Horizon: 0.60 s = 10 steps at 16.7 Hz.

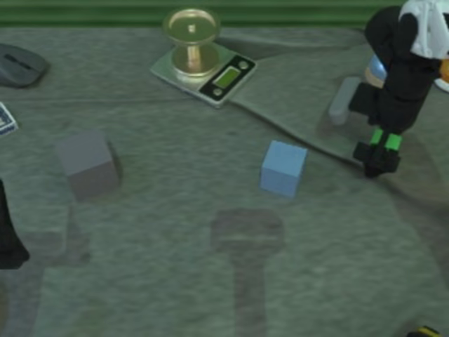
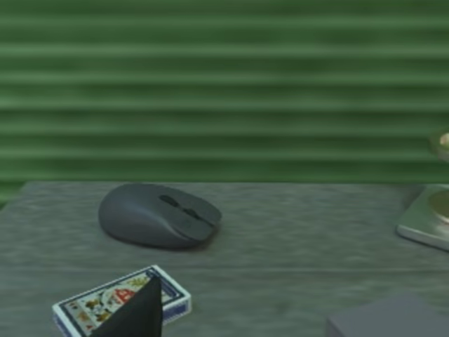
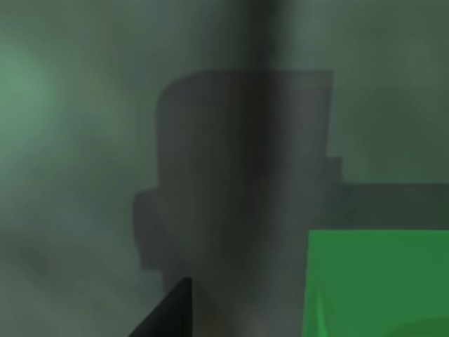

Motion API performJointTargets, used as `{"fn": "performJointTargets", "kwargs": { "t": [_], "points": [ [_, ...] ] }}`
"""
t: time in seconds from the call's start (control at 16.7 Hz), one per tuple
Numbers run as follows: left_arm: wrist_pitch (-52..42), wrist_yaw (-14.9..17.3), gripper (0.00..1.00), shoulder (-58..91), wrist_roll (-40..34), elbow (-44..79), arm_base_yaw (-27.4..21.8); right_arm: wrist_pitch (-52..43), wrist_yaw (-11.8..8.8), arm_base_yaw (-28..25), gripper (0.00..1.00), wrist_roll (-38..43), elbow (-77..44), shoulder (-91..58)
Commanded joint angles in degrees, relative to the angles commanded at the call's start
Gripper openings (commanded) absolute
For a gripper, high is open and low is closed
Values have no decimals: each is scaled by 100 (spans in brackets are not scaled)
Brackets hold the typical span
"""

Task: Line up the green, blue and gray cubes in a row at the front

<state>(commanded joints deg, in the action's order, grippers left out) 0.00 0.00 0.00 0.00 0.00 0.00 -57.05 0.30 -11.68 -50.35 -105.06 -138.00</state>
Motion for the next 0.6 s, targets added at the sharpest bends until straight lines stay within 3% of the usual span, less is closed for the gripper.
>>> {"fn": "performJointTargets", "kwargs": {
  "t": [0.3,0.6],
  "points": [
    [0,0,100,0,0,0,0,0,0,0,2,0,0,0],
    [0,0,100,0,0,0,0,0,0,0,0,0,0,0]
  ]
}}
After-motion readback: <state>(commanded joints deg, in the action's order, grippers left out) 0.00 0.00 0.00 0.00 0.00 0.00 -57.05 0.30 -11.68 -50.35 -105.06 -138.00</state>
